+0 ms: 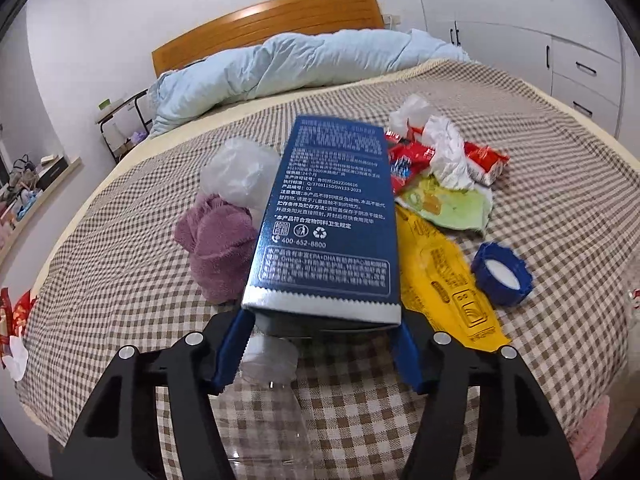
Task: Collect trash
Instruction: 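Grasp the dark blue carton with the left tool and lift it, then carry the blue carton and plastic bottle toward the floor bin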
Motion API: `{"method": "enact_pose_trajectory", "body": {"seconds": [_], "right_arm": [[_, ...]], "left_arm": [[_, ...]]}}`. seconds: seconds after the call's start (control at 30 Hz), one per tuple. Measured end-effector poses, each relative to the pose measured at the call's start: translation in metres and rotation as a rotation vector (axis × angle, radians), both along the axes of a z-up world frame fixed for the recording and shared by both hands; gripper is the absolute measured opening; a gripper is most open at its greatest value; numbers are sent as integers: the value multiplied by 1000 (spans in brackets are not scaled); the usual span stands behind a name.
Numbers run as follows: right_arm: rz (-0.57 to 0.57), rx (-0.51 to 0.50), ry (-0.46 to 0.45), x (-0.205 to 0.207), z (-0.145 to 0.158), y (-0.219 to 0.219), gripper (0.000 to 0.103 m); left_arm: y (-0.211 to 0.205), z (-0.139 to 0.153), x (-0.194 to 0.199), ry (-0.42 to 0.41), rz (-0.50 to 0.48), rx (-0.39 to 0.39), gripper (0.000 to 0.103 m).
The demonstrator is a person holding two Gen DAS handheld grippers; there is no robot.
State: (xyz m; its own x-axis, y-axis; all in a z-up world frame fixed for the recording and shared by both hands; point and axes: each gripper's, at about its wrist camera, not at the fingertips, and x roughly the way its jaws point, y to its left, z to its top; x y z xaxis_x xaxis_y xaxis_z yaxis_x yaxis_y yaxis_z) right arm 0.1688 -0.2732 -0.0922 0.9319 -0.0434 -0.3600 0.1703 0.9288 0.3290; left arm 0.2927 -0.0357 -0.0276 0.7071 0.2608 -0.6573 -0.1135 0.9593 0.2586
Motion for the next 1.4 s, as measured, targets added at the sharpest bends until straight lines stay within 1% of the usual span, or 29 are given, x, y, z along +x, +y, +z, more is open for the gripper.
{"method": "enact_pose_trajectory", "body": {"seconds": [0.07,0.17,0.37,0.53,0.9,1.1,1.27,1.4], "right_arm": [[0,2,-2,-1,2,0,56],[2,3,-7,-4,6,1,56],[8,-2,-29,-12,17,1,56],[10,7,-39,-16,27,-2,56],[39,-23,-77,-32,49,-2,56],[57,-48,-92,-43,60,-2,56],[82,-80,-100,-55,68,1,56],[99,-106,-112,-67,75,2,56]], "left_arm": [[-1,7,-3,-14,-11,-6,60],[1,17,-7,-27,-20,-38,60],[-1,35,-16,-58,-39,-47,59],[-1,50,-23,-87,-40,-80,59],[-8,75,-42,-122,-50,-94,59],[-14,93,-63,-148,-78,-100,59],[-15,107,-89,-177,-107,-109,59],[-13,114,-109,-196,-122,-131,59]]}}
